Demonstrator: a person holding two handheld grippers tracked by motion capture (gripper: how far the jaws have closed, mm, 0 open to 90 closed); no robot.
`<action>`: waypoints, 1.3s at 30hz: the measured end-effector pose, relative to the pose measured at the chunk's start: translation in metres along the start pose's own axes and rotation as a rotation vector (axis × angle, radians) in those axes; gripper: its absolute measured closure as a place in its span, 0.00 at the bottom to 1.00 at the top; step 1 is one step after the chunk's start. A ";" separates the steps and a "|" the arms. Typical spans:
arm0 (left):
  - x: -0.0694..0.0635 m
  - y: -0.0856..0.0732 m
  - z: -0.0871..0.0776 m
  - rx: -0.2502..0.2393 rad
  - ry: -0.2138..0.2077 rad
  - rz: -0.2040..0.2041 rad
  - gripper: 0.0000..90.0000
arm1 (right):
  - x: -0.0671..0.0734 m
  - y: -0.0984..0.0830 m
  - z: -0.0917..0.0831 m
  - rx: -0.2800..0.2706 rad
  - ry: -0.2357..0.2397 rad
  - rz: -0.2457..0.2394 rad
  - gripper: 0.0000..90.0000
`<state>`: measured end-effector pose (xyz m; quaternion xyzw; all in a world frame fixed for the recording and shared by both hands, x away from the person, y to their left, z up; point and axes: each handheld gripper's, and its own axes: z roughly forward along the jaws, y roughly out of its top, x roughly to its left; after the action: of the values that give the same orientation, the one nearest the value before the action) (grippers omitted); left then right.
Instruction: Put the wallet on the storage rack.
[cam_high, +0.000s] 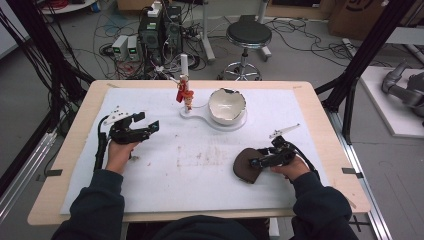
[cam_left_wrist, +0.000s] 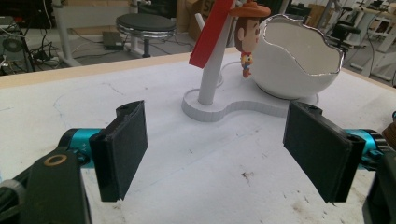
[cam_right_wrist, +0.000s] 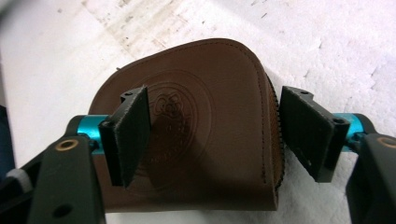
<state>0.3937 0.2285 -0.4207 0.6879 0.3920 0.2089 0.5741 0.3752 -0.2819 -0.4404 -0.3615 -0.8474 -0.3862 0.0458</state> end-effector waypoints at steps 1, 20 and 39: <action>0.000 0.000 0.001 0.001 -0.005 0.001 0.24 | 0.001 0.000 -0.001 0.004 -0.007 -0.005 0.34; -0.028 0.004 0.028 0.043 -0.127 -0.021 0.25 | 0.037 0.030 0.019 -0.080 -0.236 -0.307 0.45; -0.101 -0.011 0.097 0.216 -0.505 0.006 0.26 | 0.041 0.033 0.010 -0.180 -0.215 -0.378 0.66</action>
<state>0.4011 0.0893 -0.4397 0.7764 0.2545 -0.0106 0.5765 0.3681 -0.2372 -0.4121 -0.2380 -0.8623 -0.4210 -0.1503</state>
